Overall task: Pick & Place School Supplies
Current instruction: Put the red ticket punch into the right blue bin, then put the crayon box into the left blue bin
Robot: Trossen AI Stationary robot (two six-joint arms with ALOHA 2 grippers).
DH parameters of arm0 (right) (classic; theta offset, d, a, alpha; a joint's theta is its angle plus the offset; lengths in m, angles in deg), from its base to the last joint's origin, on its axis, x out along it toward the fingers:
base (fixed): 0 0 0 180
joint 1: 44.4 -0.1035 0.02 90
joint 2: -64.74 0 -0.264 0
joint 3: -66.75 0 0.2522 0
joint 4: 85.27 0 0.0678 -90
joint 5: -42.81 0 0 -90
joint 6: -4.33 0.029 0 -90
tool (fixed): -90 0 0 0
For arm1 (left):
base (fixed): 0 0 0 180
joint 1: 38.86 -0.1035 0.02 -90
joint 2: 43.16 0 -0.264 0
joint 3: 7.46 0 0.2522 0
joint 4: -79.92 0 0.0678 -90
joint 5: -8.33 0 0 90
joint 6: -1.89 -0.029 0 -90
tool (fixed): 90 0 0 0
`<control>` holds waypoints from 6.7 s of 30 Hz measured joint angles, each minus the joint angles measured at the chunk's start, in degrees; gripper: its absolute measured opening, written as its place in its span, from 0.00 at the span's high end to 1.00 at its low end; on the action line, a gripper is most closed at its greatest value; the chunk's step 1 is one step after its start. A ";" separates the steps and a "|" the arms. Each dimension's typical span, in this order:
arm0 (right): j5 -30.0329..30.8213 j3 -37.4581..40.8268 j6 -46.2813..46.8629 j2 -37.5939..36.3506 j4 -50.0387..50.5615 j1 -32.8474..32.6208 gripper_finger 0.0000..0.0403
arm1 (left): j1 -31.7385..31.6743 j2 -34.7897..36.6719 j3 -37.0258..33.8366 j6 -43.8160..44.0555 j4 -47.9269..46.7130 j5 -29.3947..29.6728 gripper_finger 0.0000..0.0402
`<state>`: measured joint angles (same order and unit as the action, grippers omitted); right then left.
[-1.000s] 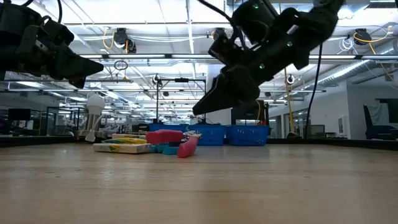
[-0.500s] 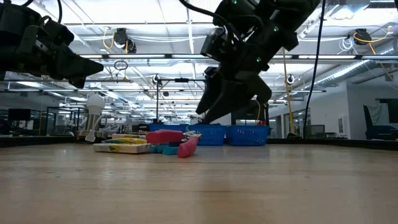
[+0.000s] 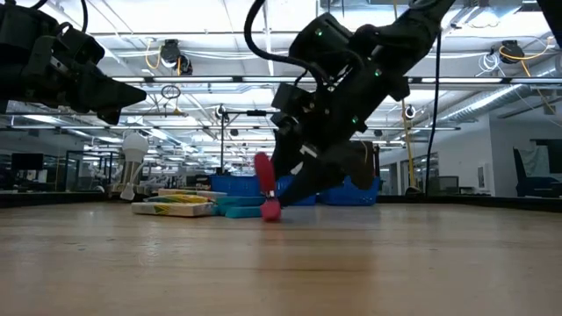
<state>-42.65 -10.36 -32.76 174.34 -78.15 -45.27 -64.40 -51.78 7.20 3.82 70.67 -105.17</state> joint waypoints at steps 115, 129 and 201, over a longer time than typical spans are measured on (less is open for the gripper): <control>11.96 18.86 61.46 -17.16 -3.82 30.98 0.73 | 0.00 0.02 0.00 0.00 0.02 0.07 0.95; 11.91 18.86 62.03 -17.18 -3.45 30.34 0.60 | 0.02 0.00 0.00 0.00 0.00 0.09 0.95; -4.55 60.85 45.50 -109.18 3.49 9.75 0.49 | 0.07 0.02 0.02 11.81 6.14 3.00 0.95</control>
<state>-47.20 50.49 12.74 65.17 -74.65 -35.52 -64.33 -51.76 7.23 15.63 76.81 -102.17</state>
